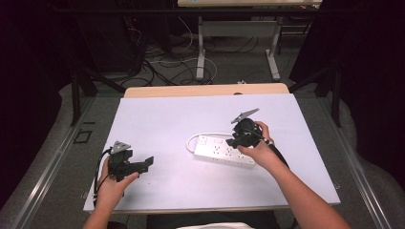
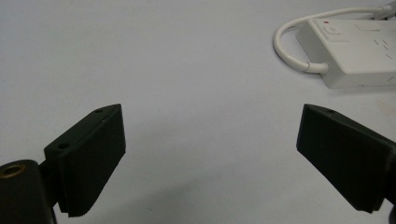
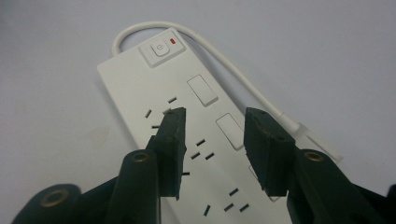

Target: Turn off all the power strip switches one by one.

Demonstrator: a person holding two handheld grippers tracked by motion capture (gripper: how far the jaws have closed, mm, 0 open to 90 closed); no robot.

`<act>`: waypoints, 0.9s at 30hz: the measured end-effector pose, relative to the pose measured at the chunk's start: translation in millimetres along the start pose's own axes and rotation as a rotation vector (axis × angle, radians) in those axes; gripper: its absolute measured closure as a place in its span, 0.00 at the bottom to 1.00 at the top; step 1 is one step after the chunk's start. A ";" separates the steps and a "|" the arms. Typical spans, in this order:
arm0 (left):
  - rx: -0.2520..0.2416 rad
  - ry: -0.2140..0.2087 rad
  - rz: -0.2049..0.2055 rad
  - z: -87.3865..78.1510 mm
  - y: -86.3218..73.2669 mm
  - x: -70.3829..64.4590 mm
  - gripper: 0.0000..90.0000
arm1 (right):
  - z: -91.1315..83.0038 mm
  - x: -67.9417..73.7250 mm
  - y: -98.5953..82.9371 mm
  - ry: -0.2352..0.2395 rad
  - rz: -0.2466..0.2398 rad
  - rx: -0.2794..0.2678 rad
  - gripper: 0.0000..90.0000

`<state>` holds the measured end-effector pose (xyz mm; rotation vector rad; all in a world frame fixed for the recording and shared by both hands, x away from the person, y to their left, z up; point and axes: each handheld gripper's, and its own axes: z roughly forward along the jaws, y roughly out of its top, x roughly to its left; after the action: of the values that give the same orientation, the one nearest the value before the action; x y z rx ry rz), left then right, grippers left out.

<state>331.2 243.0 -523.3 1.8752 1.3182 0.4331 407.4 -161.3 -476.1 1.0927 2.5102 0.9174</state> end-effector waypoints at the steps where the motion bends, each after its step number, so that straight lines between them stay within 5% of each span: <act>1: 0.001 -0.002 -0.002 0.1 0.0 0.2 0.09 | 0.7 0.7 2.2 -0.003 -0.001 0.003 0.70; 18: 0.020 -0.004 0.001 -0.3 -0.9 3.0 0.02 | 20.5 7.0 28.5 0.021 -0.039 0.034 1.00; 27: 0.011 -0.006 0.004 0.8 -2.1 3.3 0.01 | 30.9 13.0 39.6 0.027 -0.052 0.036 1.00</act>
<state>331.6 246.0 -525.9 1.8873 1.3152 0.4227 435.0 -117.5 -474.4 1.0267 2.5736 0.8811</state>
